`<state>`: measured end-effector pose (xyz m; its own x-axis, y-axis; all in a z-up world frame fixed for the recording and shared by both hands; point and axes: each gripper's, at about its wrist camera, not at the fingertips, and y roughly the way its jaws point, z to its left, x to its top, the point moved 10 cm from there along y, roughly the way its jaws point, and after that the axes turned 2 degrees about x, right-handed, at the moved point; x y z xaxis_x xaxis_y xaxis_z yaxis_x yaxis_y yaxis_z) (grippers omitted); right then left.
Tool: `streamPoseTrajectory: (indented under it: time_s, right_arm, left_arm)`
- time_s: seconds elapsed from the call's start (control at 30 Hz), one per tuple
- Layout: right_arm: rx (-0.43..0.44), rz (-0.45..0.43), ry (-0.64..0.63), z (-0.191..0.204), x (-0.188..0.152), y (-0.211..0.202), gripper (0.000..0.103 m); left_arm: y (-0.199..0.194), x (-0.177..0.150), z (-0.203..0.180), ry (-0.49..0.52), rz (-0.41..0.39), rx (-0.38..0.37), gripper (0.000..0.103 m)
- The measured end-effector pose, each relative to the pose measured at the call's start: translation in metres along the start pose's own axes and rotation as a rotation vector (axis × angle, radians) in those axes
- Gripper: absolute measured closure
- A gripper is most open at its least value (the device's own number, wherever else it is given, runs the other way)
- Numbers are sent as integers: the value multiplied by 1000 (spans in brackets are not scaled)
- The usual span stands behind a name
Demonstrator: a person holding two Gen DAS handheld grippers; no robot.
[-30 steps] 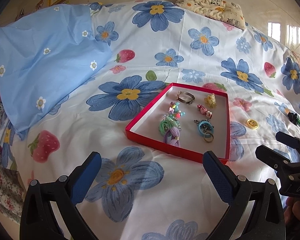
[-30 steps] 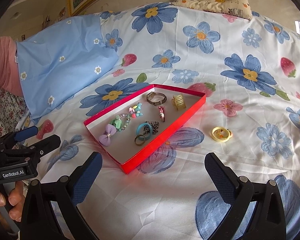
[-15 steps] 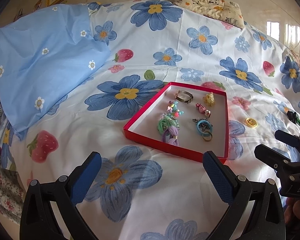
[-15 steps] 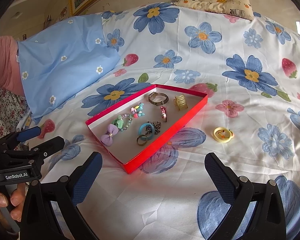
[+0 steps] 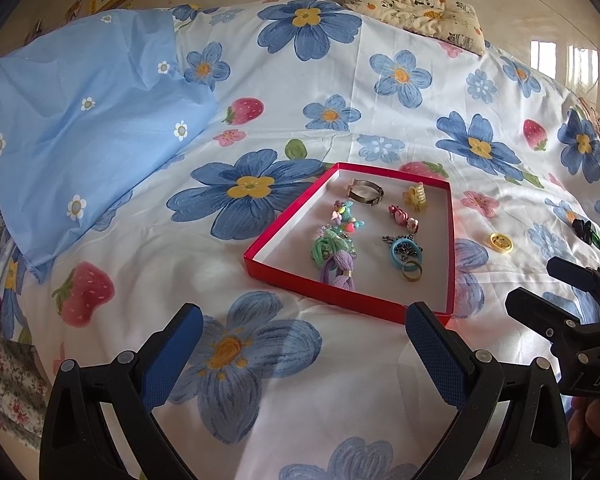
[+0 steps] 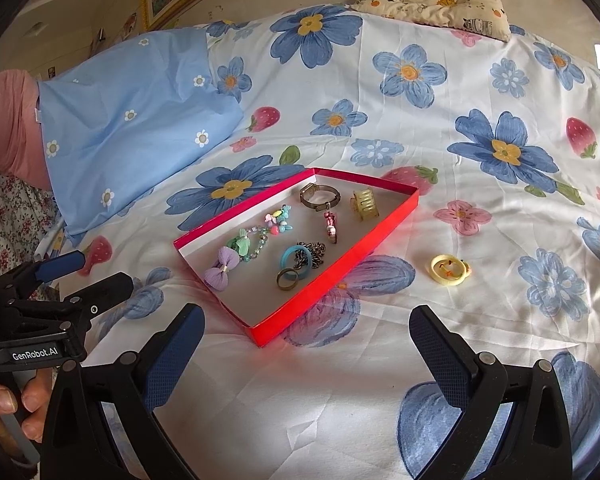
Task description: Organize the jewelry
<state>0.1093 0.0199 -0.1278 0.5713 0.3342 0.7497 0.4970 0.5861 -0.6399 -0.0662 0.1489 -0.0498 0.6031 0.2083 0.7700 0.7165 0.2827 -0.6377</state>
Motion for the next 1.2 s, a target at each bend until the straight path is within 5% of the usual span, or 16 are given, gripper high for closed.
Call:
streamPoseTrajectory:
  time_s: [1.2]
  right_arm:
    - [19, -8, -13, 4, 4, -4, 0]
  left_arm:
    - [0, -1, -1, 7, -3, -4, 1]
